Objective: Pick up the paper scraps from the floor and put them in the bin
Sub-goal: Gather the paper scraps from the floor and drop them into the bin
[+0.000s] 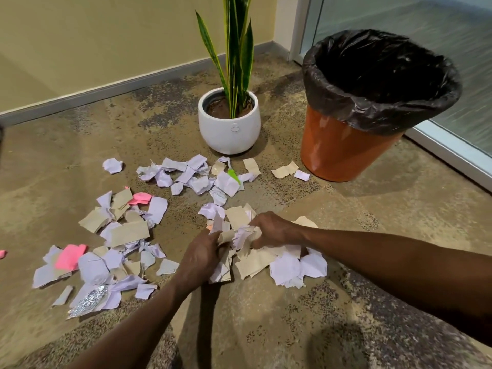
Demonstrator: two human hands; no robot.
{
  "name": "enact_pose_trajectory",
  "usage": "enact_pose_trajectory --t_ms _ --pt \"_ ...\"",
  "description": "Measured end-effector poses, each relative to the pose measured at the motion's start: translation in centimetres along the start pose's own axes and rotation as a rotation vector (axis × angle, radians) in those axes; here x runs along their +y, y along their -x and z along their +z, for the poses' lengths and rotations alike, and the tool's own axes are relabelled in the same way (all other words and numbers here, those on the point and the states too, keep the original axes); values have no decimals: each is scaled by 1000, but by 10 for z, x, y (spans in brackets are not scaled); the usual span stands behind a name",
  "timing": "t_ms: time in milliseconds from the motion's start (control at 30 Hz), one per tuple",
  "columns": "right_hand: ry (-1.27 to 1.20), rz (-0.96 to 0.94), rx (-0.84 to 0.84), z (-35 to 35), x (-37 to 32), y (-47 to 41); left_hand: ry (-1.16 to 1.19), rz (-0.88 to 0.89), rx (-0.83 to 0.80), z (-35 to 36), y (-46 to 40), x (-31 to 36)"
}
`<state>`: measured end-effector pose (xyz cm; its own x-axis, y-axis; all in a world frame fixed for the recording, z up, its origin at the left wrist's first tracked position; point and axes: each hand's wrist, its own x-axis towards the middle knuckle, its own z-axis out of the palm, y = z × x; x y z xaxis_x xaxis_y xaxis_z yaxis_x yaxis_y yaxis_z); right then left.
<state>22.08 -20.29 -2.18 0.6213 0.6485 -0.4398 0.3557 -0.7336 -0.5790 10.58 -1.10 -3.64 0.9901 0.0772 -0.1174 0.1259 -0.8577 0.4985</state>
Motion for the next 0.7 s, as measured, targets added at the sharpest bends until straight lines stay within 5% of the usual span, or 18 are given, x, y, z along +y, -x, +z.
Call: enact_pose_trajectory --t_ms 333,700 --pt "-288 188 103 -78 -17 11 646 -271 65 -65 -34 28" --pt "-853 192 226 -148 -27 37 994 -239 168 -127 -82 73"
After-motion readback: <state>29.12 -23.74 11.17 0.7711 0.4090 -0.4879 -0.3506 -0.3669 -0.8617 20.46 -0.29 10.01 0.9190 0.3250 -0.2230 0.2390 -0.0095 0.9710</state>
